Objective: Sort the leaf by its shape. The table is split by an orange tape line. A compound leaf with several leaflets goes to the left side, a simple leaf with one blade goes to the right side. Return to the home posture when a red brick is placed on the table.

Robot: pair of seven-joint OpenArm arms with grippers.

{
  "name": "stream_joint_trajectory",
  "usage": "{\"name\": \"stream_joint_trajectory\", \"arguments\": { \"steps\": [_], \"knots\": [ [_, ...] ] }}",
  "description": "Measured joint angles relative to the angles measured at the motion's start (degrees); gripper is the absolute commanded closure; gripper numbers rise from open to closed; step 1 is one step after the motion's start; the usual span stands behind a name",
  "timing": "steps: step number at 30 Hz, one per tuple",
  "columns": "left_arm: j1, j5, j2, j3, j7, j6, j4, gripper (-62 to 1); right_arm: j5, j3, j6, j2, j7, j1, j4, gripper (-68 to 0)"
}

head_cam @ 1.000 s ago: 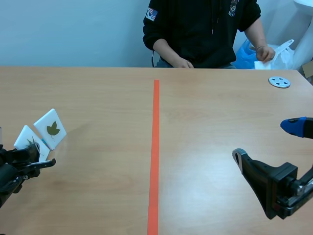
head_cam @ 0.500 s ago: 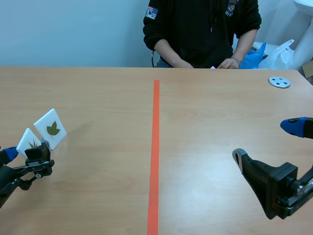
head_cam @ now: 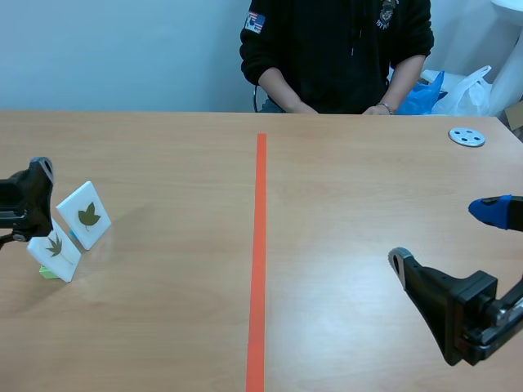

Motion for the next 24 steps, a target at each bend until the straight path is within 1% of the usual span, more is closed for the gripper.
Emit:
{"name": "stream_joint_trajectory", "arguments": {
  "steps": [3, 4, 7, 9, 11, 13, 14, 19, 21, 24],
  "knots": [
    [4.96, 2.64, -1.62, -0.09, 3.82, -4.96, 8.02, -62.3, 0.00, 0.00, 0.00, 0.00, 0.00, 0.00, 0.00, -67.9],
    [6.54, 3.02, -1.79, -0.09, 4.85, -6.25, 10.64, -62.3, 0.00, 0.00, 0.00, 0.00, 0.00, 0.00, 0.00, -67.9],
    [10.60, 2.95, -2.03, -0.09, 8.57, -10.60, 17.53, -62.3, 0.00, 0.00, 0.00, 0.00, 0.00, 0.00, 0.00, -67.9],
    [12.46, 2.99, -2.19, -0.07, 13.44, -13.05, 21.42, -62.3, 0.00, 0.00, 0.00, 0.00, 0.00, 0.00, 0.00, -67.9],
    [13.66, 2.97, -2.21, 0.00, 18.78, -13.97, 24.63, -62.3, 0.00, 0.00, 0.00, 0.00, 0.00, 0.00, 0.00, -67.9],
    [14.58, 2.97, -2.21, 0.02, 22.10, -15.43, 26.93, -62.3, 0.02, 0.00, 0.00, 0.00, 0.00, 0.00, 0.00, -67.9],
    [15.06, 2.97, -2.21, 0.04, 22.73, -16.17, 27.80, -62.3, 0.00, 0.00, 0.00, 0.00, 0.00, 0.00, 0.00, -67.9],
    [16.06, 2.97, -2.16, 0.04, 24.74, -16.02, 29.27, -62.3, 0.70, 0.00, 0.07, 0.00, -0.02, 0.00, 0.00, -67.9],
    [16.04, 2.95, -1.49, 0.04, 25.40, -16.04, 29.20, -62.3, 2.05, 0.00, 0.24, 0.00, -0.02, 0.00, 0.00, -67.9],
    [16.04, 2.95, -0.20, 0.72, 25.44, -16.46, 29.07, -62.3, 2.16, 0.00, 0.48, 0.00, -0.02, 0.00, 0.00, -67.9]
  ]
}}
